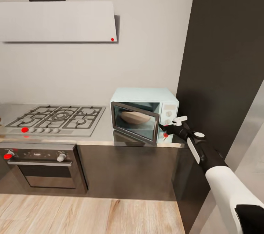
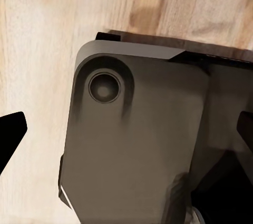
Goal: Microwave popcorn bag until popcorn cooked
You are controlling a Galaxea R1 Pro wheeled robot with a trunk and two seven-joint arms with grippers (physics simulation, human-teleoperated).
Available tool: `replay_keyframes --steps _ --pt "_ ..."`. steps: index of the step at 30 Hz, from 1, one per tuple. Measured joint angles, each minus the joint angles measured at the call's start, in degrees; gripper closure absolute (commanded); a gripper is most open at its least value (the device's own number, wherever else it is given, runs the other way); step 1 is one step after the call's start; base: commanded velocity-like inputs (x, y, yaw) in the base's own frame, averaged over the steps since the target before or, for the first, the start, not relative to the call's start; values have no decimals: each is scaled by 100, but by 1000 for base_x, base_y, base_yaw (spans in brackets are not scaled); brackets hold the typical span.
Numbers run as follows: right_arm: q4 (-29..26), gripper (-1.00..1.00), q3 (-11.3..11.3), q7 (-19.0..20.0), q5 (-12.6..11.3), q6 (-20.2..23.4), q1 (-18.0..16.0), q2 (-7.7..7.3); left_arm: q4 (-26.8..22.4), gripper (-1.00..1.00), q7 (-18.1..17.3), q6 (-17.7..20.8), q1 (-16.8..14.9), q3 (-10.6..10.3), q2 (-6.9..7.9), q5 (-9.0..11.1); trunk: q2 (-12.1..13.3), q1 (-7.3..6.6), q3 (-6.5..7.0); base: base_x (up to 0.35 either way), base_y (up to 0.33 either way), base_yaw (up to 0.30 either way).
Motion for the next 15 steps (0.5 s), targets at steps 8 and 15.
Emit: replay_keyframes --steps 8,15 --pt "-6 -100 12 277 7 -6 1 -58 0 -100 0 -4 0 0 0 -4 0 0 0 0 0 0" --pt "-11 -100 13 1068 -44 9 2 1 3 -100 1 -6 5 -1 0 -1 1 0 0 0 0 0"
